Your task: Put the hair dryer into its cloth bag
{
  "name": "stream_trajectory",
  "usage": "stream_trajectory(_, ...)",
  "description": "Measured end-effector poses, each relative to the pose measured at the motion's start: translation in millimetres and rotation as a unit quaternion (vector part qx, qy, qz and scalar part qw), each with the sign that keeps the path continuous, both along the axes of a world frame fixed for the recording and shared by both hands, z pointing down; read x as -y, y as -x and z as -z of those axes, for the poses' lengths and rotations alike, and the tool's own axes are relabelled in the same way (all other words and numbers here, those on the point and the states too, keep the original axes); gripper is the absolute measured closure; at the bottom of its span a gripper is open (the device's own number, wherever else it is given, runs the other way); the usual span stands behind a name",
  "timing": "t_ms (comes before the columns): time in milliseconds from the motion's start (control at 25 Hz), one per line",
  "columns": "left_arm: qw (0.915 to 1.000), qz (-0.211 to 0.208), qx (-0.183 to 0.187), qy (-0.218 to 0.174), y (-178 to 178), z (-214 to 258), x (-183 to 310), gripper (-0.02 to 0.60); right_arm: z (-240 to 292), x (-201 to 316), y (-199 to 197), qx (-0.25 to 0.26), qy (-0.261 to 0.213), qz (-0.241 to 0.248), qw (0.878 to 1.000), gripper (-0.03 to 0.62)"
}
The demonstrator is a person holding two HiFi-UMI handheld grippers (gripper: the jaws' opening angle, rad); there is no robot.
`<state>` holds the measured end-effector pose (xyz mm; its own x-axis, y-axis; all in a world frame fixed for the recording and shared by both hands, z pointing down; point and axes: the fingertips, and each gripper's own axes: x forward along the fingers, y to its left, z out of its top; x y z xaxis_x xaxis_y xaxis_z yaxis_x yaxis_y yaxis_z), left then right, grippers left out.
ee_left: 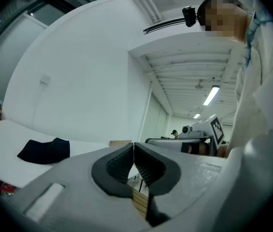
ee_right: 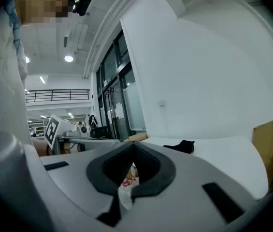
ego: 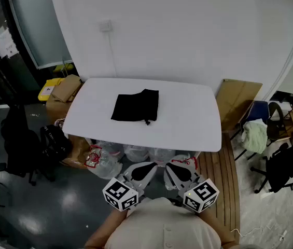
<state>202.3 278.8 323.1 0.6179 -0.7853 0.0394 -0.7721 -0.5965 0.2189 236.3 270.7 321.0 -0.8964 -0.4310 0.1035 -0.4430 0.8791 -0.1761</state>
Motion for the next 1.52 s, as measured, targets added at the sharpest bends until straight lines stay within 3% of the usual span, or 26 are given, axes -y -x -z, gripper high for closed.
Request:
stream_trajectory(560,0.9999,0.003,0.002,0.017,-7,-9,-16,0.572,-2,-11,-8,0.003,0.001,0.007,1.000,0.577)
stream_trajectory(800,0.9999,0.008,0.002,0.014,-6,-7,-18,0.571,11,-14,-8,0.061,0.011,0.024,0.998,0.574)
stream_trajectory(1520,0.9997,0.017,0.002,0.015,-3,-10,-5,0.571,6,2,-6,0.060,0.010,0.025,0.998,0.574)
